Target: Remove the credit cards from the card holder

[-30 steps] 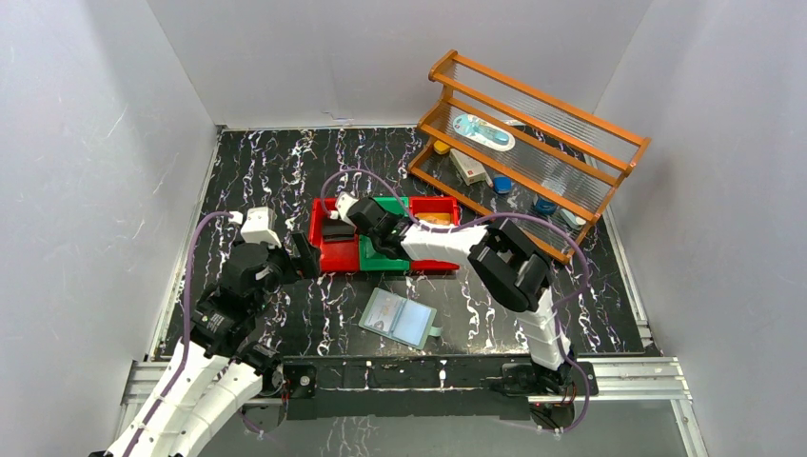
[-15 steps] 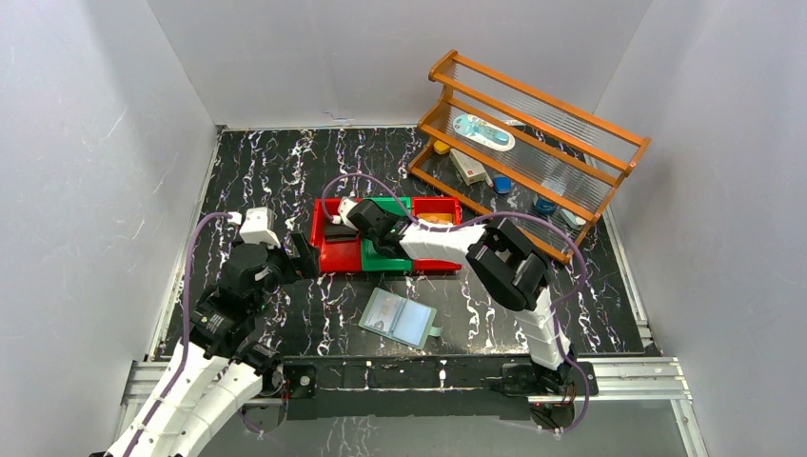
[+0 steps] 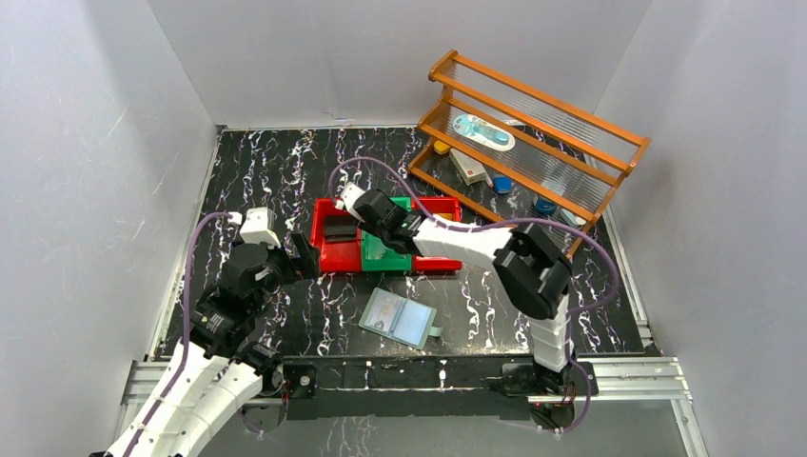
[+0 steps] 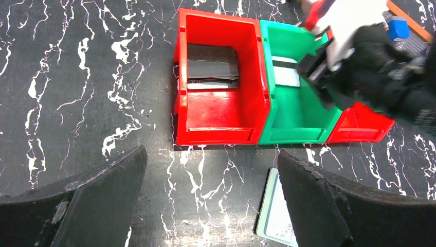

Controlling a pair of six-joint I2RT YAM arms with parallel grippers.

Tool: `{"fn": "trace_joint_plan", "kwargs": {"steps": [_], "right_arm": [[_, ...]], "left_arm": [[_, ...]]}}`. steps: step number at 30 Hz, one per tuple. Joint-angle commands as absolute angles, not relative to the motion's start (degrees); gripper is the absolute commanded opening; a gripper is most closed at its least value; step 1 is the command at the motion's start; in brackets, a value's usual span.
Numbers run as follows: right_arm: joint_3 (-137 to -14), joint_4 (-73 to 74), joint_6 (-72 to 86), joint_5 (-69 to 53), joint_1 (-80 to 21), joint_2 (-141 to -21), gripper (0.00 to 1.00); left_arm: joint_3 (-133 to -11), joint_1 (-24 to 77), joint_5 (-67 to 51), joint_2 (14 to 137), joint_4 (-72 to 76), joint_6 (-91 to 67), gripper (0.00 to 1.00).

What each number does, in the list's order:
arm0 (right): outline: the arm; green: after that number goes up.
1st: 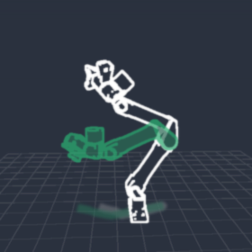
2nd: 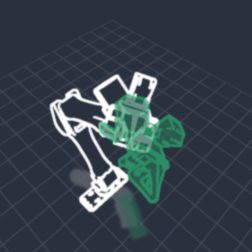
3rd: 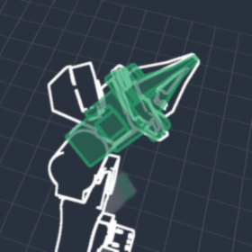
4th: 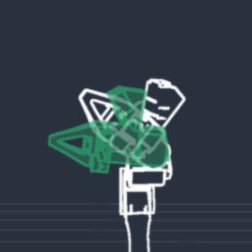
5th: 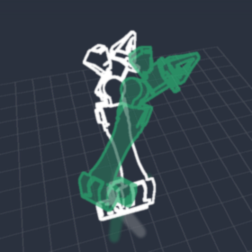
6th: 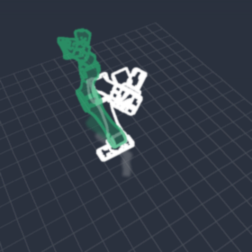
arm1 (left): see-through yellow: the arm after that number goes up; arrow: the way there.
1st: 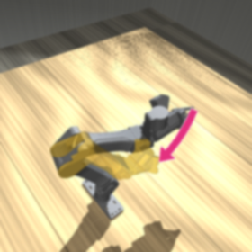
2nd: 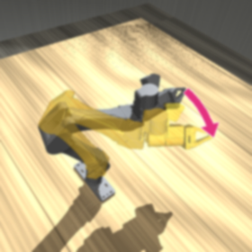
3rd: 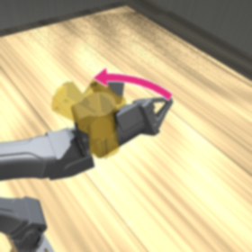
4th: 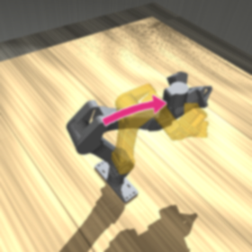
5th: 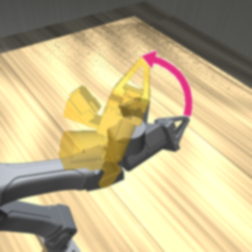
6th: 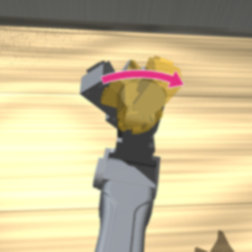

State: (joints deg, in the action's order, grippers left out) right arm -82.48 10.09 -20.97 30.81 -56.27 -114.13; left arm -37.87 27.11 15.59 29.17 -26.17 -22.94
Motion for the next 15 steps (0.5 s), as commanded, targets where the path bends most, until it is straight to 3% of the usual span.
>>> {"fn": "trace_joint_plan", "kwargs": {"steps": [1,5,10,15], "right_arm": [[-80.9,8.3,-12.1,27.7,-56.2,-105.3,0.51],[-74.2,6.1,2.6,29.1,-56.1,-97.7,0.58],[-69.8,13.3,25.0,20.4,-56.2,-92.7,0.56],[-57.1,4.1,41.7,13.0,-56.2,-84.3,0.55]], "left_arm": [[-37.5,26.9,16.1,29.4,-26.5,-22.5,0.98],[-37.5,26.9,16.2,29.0,-26.7,-22.5,0.98],[-37.4,26.9,15.8,28.7,-26.8,-22.6,0.98],[-37.4,26.9,15.1,29.7,-26.7,-22.4,0.98]]}}
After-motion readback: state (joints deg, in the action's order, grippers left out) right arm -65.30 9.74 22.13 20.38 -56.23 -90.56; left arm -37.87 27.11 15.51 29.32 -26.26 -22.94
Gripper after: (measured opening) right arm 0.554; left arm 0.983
